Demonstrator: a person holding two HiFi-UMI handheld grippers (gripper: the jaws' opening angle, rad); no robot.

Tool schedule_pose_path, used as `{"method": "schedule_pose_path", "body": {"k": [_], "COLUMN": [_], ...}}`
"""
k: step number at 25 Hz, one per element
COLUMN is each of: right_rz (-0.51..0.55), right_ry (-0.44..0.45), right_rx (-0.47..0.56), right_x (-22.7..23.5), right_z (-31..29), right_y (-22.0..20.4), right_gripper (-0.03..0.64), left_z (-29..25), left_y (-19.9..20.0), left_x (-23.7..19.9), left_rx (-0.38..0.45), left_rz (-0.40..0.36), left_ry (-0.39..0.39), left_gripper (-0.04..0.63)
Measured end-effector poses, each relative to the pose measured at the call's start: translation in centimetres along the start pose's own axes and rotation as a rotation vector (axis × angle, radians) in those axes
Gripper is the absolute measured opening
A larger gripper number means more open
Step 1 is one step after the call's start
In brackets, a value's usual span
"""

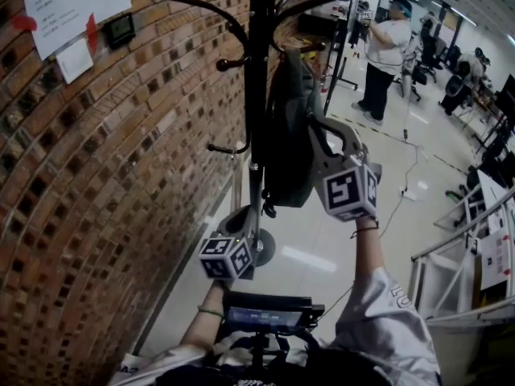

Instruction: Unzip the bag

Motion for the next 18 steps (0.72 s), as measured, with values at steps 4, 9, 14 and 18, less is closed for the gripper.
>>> {"method": "schedule_pose_path", "body": {"k": [4, 9, 14, 18], "right_rz": [0.008, 0.054, 0.097, 0.117], "right_ry": [0.048, 0.057, 0.074, 0.081], "right_rx": [-0.019, -0.017, -0.040, -0.051], "right_x": [0.2, -0.2, -0.7, -1.1], "right_z": [0.4, 0.8, 1.1, 1.3], "right_y": [0.2, 0.2, 0.4, 0.4], "right_gripper": [0.009, 0.008, 0.008, 0.008], "left_z": [-0.2, -0.4, -0.4, -0.2], "left_y": [-0.2, -0.2, -0.4, -0.5], "left_x": [0.1, 0.3, 0.5, 0.6], "left_rx": [-0.006, -0.012, -0.016, -0.019], "left_rz": [0.002, 0.002, 0.002, 0.005], "left_ry": [-0.002, -0.005, -0.008, -0.007], "left_gripper": [0.008, 0.008, 0.008, 0.008]}}
Point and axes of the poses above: the fingertips, and each gripper's own axes: z backward along the fingers, x to its right, y out of its top, the point moved 9 cm from there along z, backward along the fingers, and after that the axes turned 6 degrees about y, right-handed, at the moved point
